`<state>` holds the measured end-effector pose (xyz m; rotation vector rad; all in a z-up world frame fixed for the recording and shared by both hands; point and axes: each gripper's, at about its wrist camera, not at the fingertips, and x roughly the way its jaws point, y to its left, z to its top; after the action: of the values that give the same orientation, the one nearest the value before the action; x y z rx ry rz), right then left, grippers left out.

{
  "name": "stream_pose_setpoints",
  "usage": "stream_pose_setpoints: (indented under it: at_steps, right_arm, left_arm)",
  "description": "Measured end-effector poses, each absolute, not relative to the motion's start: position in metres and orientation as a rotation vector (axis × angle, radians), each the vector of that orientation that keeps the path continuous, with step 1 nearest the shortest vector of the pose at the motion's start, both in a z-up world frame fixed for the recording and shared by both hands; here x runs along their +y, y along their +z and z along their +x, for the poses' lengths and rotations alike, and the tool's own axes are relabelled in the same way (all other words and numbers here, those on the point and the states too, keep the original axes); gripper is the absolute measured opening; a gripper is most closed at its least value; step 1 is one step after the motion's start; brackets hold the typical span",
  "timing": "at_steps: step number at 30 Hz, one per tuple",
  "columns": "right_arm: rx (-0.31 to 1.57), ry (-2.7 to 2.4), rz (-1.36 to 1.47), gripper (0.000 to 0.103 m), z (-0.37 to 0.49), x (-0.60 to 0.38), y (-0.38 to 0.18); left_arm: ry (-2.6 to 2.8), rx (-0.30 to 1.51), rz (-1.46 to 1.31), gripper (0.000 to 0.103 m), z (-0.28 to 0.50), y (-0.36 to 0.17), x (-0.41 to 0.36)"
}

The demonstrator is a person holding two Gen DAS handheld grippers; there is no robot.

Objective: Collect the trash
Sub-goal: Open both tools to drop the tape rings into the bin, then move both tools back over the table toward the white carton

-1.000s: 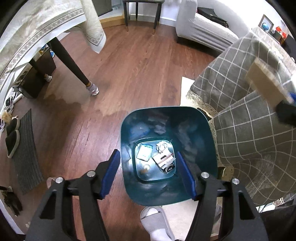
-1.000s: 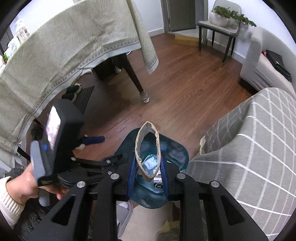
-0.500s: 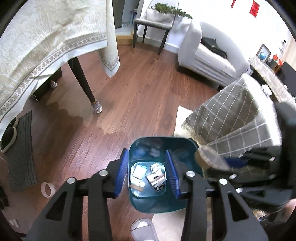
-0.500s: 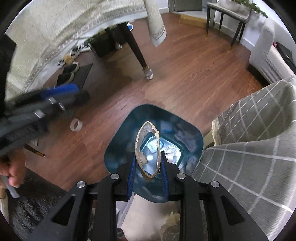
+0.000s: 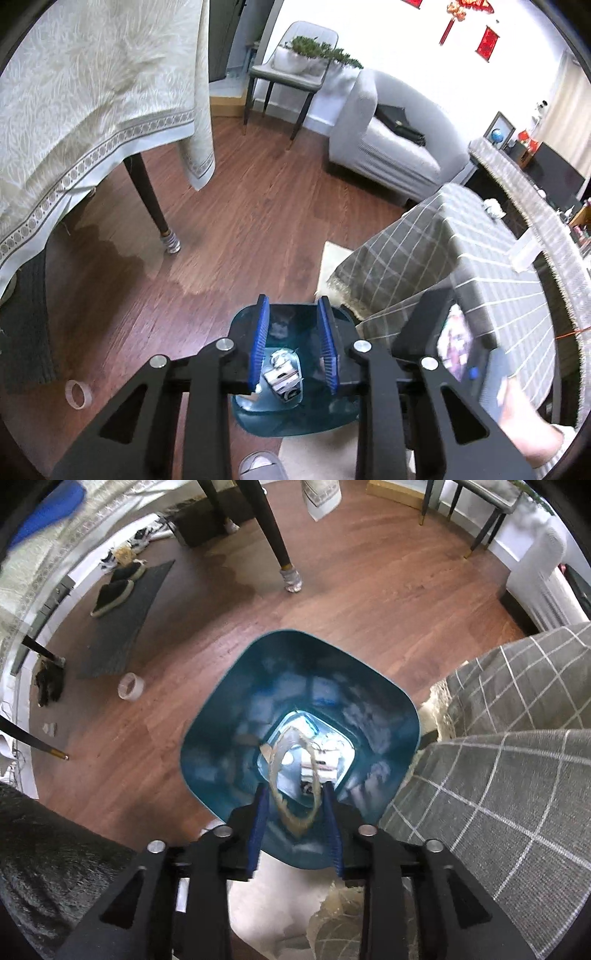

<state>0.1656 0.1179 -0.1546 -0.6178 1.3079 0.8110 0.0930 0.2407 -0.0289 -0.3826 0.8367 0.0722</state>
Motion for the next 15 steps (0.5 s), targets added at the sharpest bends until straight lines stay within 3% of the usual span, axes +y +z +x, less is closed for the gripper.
stream_pose_setpoints:
  at_steps: [3,15]
  right_arm:
    - [1.312,0.796,-0.626,0.039,0.165,0.115,-0.156]
    - [1.215,0.896,-0.526,0.039,0.159,0.109,-0.11]
  left_arm:
    - [0.064,0.817,-0.39,0.028,0.092,-0.021,0.241]
    - [0.052,0.749,-0.429,0.028,0.087,0.002,0.247]
